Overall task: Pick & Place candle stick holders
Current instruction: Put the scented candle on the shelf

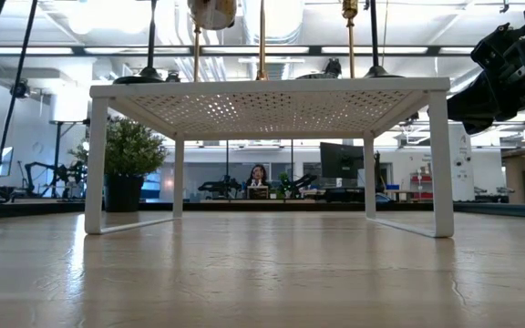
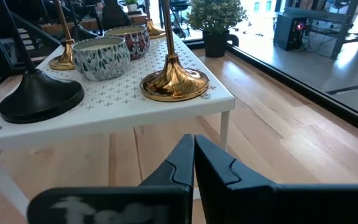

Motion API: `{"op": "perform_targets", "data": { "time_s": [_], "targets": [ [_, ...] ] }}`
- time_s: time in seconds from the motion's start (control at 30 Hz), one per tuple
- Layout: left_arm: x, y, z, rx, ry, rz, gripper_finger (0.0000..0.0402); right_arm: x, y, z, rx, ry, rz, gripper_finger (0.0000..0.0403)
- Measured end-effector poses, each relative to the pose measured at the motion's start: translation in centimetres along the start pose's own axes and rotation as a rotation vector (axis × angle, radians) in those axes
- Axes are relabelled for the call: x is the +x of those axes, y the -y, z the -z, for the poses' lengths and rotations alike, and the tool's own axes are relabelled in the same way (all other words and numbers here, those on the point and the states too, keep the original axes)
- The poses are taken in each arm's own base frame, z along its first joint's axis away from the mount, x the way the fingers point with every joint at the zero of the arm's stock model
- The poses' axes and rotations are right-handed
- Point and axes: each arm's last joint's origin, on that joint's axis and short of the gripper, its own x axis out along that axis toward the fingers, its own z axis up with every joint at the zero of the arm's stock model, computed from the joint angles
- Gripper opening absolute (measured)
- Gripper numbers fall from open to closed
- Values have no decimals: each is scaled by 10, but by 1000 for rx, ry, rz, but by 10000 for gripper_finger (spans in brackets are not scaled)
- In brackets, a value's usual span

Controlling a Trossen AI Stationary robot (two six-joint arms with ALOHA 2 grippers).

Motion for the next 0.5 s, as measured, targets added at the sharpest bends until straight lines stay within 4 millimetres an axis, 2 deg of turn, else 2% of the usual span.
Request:
{"op": "perform_targets", "data": {
  "time_s": [0.2, 0.5],
  "targets": [
    [8, 0, 0, -14, -11, 3, 299, 0, 0, 0, 0, 0, 0, 8],
    [8, -2, -5, 0, 34, -13, 299, 0, 0, 0, 0, 0, 0, 8]
  ]
}}
